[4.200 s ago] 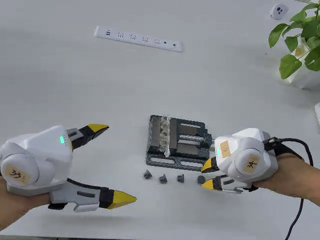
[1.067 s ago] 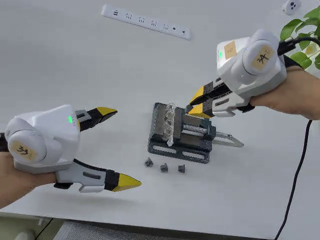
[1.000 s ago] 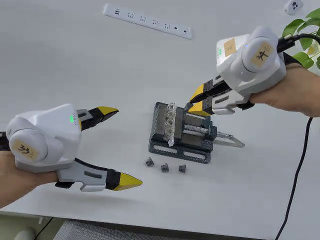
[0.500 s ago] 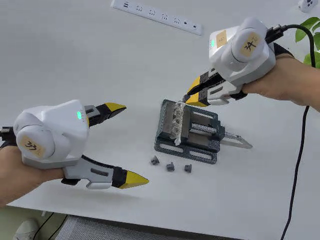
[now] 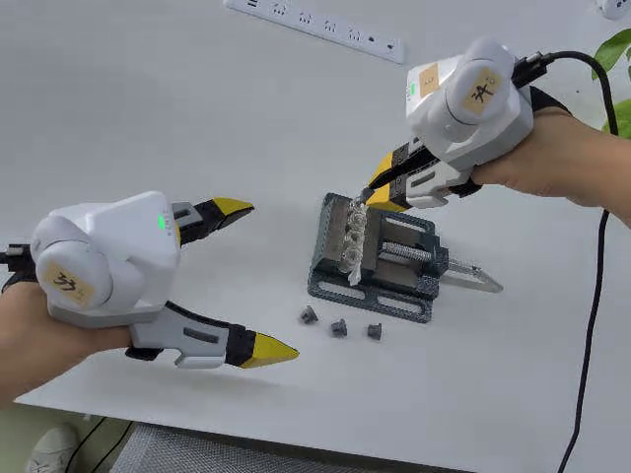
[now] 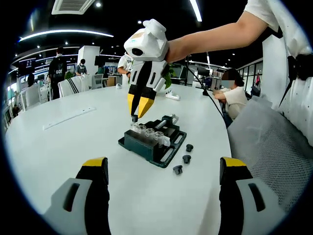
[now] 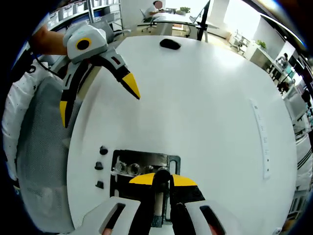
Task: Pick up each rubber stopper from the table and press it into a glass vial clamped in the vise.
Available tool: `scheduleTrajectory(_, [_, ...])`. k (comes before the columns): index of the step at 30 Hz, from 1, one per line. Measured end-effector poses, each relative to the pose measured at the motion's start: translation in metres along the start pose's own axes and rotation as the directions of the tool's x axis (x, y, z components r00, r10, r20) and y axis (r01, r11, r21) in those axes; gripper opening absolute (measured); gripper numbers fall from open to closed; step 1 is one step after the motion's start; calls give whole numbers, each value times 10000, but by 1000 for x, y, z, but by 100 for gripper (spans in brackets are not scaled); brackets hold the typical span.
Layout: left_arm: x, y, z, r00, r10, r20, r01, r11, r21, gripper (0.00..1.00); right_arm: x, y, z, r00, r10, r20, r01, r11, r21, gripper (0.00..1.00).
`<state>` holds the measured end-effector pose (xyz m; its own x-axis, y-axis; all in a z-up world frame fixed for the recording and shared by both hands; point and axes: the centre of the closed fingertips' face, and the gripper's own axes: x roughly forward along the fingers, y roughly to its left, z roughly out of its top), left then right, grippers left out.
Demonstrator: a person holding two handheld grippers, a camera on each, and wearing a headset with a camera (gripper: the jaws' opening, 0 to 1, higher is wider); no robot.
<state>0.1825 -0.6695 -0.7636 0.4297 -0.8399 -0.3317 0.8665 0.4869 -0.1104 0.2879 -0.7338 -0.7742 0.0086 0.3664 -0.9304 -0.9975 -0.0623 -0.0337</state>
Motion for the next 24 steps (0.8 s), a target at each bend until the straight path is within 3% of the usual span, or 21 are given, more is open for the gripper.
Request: scheduleTrajectory(24, [1, 1, -4, 10000, 0, 16, 0, 9999, -157, 93, 7, 1, -3, 9995, 147, -266, -150, 9998, -103, 6])
